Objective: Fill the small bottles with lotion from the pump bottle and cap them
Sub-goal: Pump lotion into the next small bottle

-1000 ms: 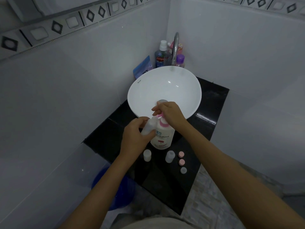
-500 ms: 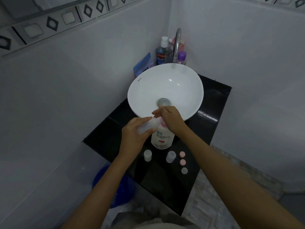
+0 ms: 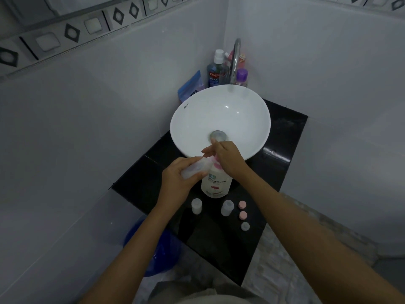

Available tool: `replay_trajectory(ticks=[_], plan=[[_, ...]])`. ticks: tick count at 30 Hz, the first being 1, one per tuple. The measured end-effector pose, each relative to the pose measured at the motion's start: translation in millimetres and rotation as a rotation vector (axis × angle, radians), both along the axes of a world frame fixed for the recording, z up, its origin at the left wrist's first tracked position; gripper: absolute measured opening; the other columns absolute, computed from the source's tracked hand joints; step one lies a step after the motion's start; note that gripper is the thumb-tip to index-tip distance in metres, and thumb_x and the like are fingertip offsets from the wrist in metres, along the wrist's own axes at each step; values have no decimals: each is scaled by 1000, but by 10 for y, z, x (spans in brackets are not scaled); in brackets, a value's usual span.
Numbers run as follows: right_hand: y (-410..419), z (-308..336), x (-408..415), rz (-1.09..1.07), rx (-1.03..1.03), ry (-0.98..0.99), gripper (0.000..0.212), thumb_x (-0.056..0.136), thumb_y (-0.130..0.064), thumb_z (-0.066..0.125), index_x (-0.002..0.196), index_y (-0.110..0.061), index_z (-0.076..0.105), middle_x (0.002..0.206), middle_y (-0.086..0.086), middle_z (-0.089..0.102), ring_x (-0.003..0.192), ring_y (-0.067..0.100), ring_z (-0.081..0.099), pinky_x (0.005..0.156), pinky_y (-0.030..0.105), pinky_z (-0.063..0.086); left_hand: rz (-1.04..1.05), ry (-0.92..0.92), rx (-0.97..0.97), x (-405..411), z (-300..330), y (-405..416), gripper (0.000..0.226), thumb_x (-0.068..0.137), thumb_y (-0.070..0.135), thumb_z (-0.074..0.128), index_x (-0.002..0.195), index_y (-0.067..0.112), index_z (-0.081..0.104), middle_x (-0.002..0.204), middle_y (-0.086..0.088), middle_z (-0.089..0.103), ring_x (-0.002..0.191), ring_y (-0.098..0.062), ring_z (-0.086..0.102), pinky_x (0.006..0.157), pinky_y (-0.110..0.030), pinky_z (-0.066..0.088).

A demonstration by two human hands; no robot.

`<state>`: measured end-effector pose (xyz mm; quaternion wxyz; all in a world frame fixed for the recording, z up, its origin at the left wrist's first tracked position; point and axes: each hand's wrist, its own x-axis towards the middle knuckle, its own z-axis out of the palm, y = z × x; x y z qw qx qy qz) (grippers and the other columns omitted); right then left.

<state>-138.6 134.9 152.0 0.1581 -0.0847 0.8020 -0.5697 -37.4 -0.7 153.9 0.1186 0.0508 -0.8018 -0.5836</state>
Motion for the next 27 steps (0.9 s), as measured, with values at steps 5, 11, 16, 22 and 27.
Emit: replay_trajectory(ticks=[5,11,16,22,27], plan=[[41,199,-65,82,8,-13,47,100,-33,36,95,-4,72,85,3,71,81,5,61,69,6,43,1,30,36,7,59,-1,41,75,11,76,115,8,66,105,-6,65,95,-5,61,77,-8,48],[-29,114,-33,-34,2,26,48,100,-26,33,90,-1,73,83,10,72,79,13,63,74,15,45,-2,23,33,-8,66,-9,42,74,12,77,114,9,66,107,-6,65,100,-12,61,80,-11,49],[-12,46,-10,-7,66,-39,46,98,-33,34,84,-8,70,91,18,71,64,11,57,58,24,46,-8,-19,15,-8,48,9,42,75,13,76,116,10,66,110,-7,64,104,-16,60,84,-14,50],[15,160,-87,30,33,36,46,99,-30,38,83,-9,75,74,-7,70,78,2,62,77,13,40,3,21,44,-20,111,-2,43,75,10,77,116,6,65,113,-11,64,104,-16,60,82,-9,49],[-16,83,-26,-7,59,40,47,100,-27,33,92,-4,74,87,9,73,81,7,63,79,17,42,-10,-8,46,-14,64,6,42,75,12,76,116,10,65,111,-7,63,104,-13,60,83,-12,50]])
